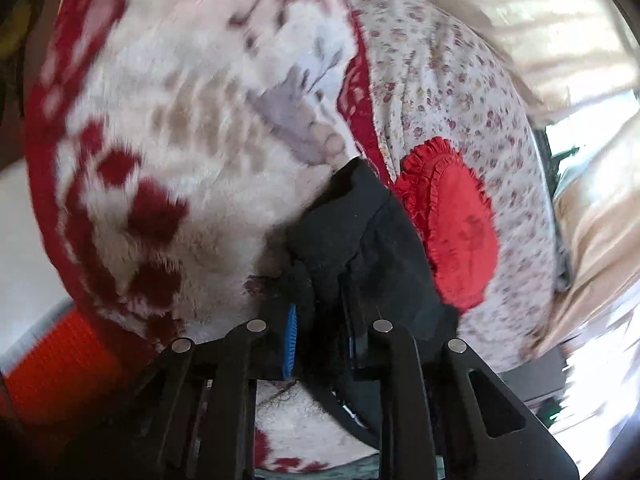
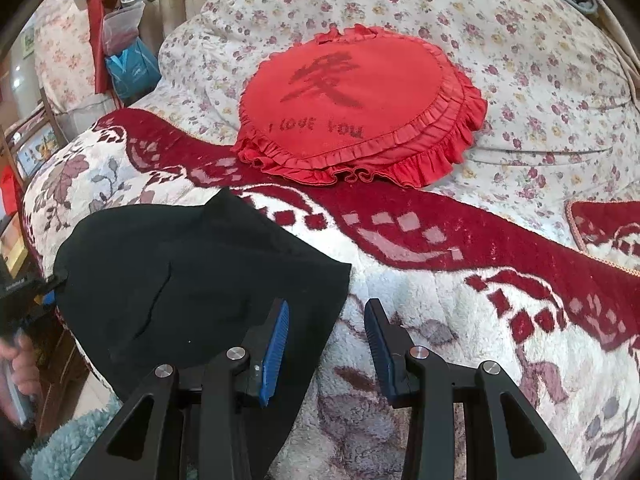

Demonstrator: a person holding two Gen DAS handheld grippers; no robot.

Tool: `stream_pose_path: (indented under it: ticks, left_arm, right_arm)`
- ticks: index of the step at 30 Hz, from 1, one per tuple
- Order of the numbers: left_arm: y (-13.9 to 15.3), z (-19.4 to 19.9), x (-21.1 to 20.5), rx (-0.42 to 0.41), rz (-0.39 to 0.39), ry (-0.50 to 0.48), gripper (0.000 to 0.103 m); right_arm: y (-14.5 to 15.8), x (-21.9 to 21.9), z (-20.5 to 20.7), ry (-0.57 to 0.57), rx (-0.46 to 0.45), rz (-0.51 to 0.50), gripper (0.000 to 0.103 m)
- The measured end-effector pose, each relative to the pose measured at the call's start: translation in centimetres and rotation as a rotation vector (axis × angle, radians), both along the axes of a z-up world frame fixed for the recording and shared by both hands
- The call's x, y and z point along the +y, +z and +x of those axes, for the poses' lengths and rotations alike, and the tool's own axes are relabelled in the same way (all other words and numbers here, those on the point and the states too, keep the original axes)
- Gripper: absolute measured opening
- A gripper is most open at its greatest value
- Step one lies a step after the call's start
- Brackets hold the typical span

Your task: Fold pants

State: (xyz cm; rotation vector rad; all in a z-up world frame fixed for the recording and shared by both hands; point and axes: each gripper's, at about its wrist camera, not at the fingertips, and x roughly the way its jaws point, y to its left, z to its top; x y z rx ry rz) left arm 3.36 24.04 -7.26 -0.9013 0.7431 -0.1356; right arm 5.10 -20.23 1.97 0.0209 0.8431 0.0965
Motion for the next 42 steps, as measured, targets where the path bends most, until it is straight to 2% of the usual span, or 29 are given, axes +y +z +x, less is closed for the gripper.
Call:
stream_pose_path:
  ticks: [3, 5, 6, 10, 15, 18, 22, 25, 26, 28, 30, 31, 33, 36, 38, 39, 41, 42]
  left_arm:
    - [4.9, -1.0, -3.7, -0.131, 0.322, -0.032, 0.016]
    - [7.5, -1.6, -6.6, -0.248, 0.489, -0.088, 0.016]
    - [8.6, -1.7, -8.3, -0.308, 0.540, -0.145, 0.016]
    - [11.2, -1.2, -14.8, -0.459, 0.615, -0.414, 0.016]
    - [12.0, -1.1, -22.1, -0.560, 0.676, -0.680, 0.016]
    - [11.8, -1.7, -25.8, -0.590, 0.682, -0.821, 0.016]
    - [10.7, -2.5, -30.1, -0.589, 0.690, -1.033, 0.016]
    - [8.8, -1.9, -31.8, -0.503, 0.716, -1.163, 0.018]
    - [8.1, -1.2, -32.2, -0.427, 0.698, -1.216, 0.023]
    - [7.9, -0.8, -32.0, -0.349, 0.618, -1.275, 0.023]
    - [9.0, -0.8, -30.7, -0.331, 0.453, -1.309, 0.029]
    - [9.5, -1.1, -30.0, -0.337, 0.393, -1.306, 0.034]
    - [11.1, -1.4, -27.7, -0.370, 0.298, -1.244, 0.058]
    - [11.6, -1.1, -23.5, -0.370, 0.191, -1.110, 0.059]
    - [10.4, -0.1, -21.2, -0.311, 0.196, -0.995, 0.059]
    - [9.5, 0.5, -20.7, -0.271, 0.192, -0.971, 0.044]
    - [7.4, 1.6, -20.8, -0.165, 0.200, -0.941, 0.023]
    - [6.2, 1.9, -21.2, -0.115, 0.229, -0.930, 0.018]
  right_arm:
    - [0.0, -0.5, 0.0, -0.024, 0.003, 0.018, 0.038]
    - [0.0, -1.0, 0.0, -0.044, 0.008, 0.037, 0.038]
    - [0.0, -1.4, 0.1, -0.055, 0.010, 0.051, 0.038]
    - [-0.3, -2.3, 0.3, -0.090, 0.031, 0.100, 0.038]
    - [-0.2, -3.1, 0.1, -0.125, 0.038, 0.110, 0.038]
    - [-0.2, -3.7, -0.1, -0.146, 0.038, 0.117, 0.038]
    - [-0.5, -4.9, -0.1, -0.189, 0.062, 0.125, 0.038]
    - [-0.5, -5.6, -0.2, -0.203, 0.065, 0.146, 0.038]
    - [-0.5, -5.7, -0.2, -0.203, 0.063, 0.147, 0.038]
    - [-0.4, -5.6, -0.2, -0.194, 0.058, 0.153, 0.038]
    - [-0.2, -5.4, -0.3, -0.189, 0.049, 0.151, 0.038]
    - [0.0, -5.4, -0.3, -0.189, 0.040, 0.152, 0.038]
    - [0.5, -5.5, -0.4, -0.181, 0.008, 0.171, 0.038]
    - [1.5, -4.8, -0.7, -0.106, -0.044, 0.208, 0.038]
    - [2.2, -2.7, -1.0, 0.055, -0.056, 0.227, 0.037]
    - [2.5, -1.4, -1.3, 0.136, -0.072, 0.208, 0.037]
    - [2.4, 1.0, -1.8, 0.269, -0.067, 0.154, 0.033]
    - [1.7, 2.4, -2.0, 0.342, -0.025, 0.111, 0.032]
